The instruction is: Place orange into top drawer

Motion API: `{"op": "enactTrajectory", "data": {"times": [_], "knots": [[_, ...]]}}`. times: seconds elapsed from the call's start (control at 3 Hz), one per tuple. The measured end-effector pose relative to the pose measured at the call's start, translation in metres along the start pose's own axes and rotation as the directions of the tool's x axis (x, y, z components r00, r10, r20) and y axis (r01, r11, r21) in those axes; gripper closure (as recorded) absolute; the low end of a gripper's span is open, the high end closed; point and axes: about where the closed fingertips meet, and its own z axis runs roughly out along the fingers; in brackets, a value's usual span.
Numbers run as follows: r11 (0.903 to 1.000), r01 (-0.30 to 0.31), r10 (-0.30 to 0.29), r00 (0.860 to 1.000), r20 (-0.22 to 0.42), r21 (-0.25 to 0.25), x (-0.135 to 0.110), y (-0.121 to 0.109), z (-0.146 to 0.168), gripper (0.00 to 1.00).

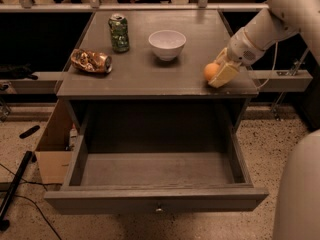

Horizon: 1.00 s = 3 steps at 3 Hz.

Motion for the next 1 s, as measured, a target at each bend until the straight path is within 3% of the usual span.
{"op": "enactTrajectory", "data": {"times": [0.33, 0.67, 1.0], "knots": [[0.9992, 0.017, -0.017, 1.000, 0.010, 0.035, -0.002, 0.024, -0.037, 1.00], [0.9952, 0.037, -0.043, 0.997, 0.064, 0.090, -0.011, 0.059, -0.077, 1.00], [0.9930, 0.000, -0.017, 0.990, 0.140, 0.118, -0.002, 0.114, -0.089, 1.00]]}}
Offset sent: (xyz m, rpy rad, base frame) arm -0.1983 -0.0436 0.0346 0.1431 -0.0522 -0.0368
